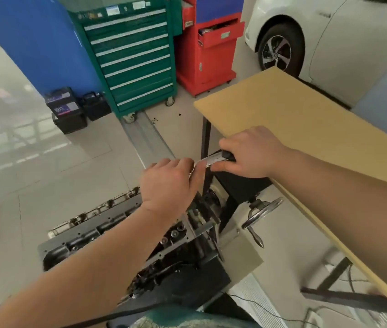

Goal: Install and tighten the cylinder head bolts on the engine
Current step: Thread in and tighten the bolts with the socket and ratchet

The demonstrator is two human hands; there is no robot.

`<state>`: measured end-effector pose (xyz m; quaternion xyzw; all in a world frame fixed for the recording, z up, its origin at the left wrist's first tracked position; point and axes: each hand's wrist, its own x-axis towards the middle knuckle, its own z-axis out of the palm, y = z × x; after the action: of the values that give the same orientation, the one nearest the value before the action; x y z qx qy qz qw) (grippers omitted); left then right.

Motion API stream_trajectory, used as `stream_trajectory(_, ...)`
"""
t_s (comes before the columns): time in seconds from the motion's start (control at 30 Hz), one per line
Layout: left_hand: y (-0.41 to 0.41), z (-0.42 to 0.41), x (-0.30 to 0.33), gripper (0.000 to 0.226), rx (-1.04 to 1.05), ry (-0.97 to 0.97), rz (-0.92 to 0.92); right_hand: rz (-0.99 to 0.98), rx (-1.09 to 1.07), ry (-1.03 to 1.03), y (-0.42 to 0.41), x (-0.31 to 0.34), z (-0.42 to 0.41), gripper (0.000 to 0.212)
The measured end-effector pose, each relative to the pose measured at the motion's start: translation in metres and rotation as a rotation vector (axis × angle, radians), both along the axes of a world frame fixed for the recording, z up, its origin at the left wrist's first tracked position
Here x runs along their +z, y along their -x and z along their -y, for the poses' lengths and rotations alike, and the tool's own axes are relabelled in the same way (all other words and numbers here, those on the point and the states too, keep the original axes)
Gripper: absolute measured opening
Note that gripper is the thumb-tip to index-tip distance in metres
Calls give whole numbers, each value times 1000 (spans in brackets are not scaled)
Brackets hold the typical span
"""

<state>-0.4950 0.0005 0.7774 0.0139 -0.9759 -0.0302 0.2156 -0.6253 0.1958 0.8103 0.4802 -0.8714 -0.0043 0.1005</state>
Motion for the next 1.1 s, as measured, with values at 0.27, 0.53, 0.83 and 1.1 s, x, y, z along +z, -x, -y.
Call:
stream_trajectory(0.27,-9,27,-15,56,-117,49,-238,-20,-215,-36,-50,10,13,75)
stream_trajectory(0.53,-16,63,-23,51,-570,-5,-277,16,-595,84,-151,-17,16,90)
stream_trajectory(0.83,-13,58,-11,68,-494,-53,-140,48,-541,49,-128,-11,9,67)
stream_trajectory(1.1,-11,38,-12,61,-120,-52,-72,-109,-258,-11,-44,4,14,78)
